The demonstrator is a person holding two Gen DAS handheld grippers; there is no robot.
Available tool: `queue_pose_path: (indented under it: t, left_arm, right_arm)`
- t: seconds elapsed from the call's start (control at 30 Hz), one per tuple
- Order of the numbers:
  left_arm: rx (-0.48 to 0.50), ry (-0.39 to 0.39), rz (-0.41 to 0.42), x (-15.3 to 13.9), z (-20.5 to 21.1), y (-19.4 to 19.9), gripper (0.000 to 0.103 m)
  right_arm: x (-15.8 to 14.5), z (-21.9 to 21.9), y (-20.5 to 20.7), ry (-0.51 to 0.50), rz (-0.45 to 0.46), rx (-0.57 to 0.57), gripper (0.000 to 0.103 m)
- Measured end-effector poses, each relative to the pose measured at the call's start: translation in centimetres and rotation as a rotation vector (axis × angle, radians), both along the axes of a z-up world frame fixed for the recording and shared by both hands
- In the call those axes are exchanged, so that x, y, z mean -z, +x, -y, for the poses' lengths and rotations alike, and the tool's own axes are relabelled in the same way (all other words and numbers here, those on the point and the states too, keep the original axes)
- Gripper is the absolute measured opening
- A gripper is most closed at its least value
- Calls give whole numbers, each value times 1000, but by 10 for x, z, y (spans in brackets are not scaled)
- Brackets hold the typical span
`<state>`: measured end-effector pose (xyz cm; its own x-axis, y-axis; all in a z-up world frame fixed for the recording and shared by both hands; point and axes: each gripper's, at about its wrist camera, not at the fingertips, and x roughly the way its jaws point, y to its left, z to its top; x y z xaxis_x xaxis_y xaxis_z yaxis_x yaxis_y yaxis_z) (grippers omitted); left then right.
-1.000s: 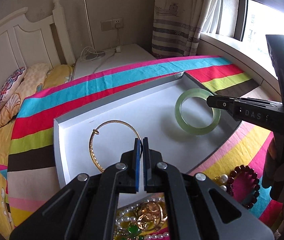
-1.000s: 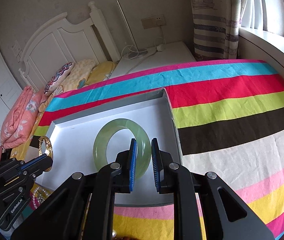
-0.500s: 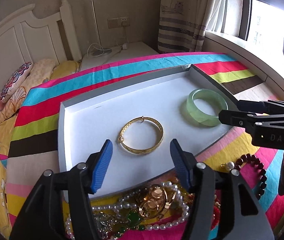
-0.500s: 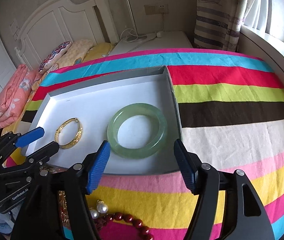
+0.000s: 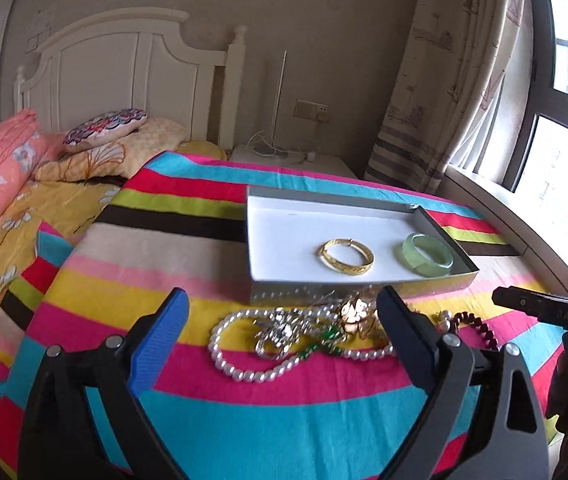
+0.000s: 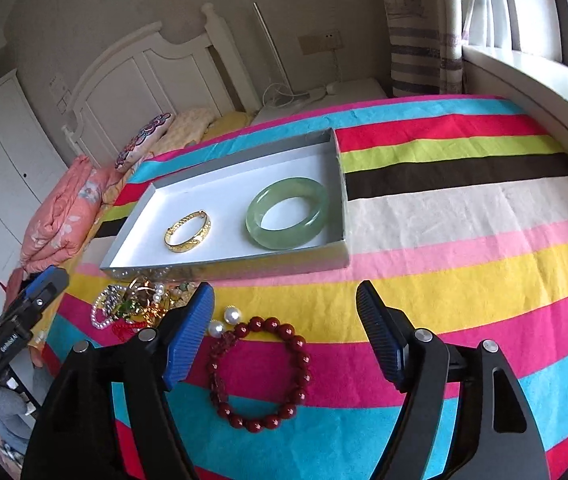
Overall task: Organize jewelry
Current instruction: 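Withdraw both open tools from the box toward the jewelry pile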
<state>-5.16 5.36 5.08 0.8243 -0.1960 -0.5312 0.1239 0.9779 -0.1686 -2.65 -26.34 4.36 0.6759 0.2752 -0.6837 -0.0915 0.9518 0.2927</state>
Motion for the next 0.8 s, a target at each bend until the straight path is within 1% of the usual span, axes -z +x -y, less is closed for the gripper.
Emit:
queue_pose_path:
  t: [0.07,0.13,0.23,0.27,0.33,0.43,0.6,0.7,0.73,0.8]
  left_arm:
    - [-8,-29,-36,9,-12,-9,94]
    - [-10,-63,-60,17,-22,-14,94]
    - [-8,-126,-52,19,-33,-19,95]
    - [-5,-130,-63,20,-33,-17,96]
    - [1,-121,-89,23,-30,-13,96]
    - [26,-107,-80,24,-25,-16,96]
    - [40,-137,-93,26,-28,-11,96]
    - [43,-143,-101,26,-28,-10,96]
    - [48,-145,-103,26,-27,-10,96]
    - [51,-145,-103,27,-27,-10,96]
  right_arm:
    - [6,-4,-2,-67,-29,-38,72]
    - [12,-10,-4,-114,-54,-83,72]
    - [23,-16,-15,-157,-72,-128,63]
    - [26,-17,-16,-163,-80,-134,58]
    - [28,-18,-15,-178,-89,-134,53]
    - [30,-21,-16,-196,-85,-137,53]
    - [32,-22,-16,-216,-76,-138,53]
    - [33,-31,-17,-287,-70,-130,47]
    - [33,-34,-18,-299,-64,-134,42]
    - [33,-36,-20,-308,-56,-145,39]
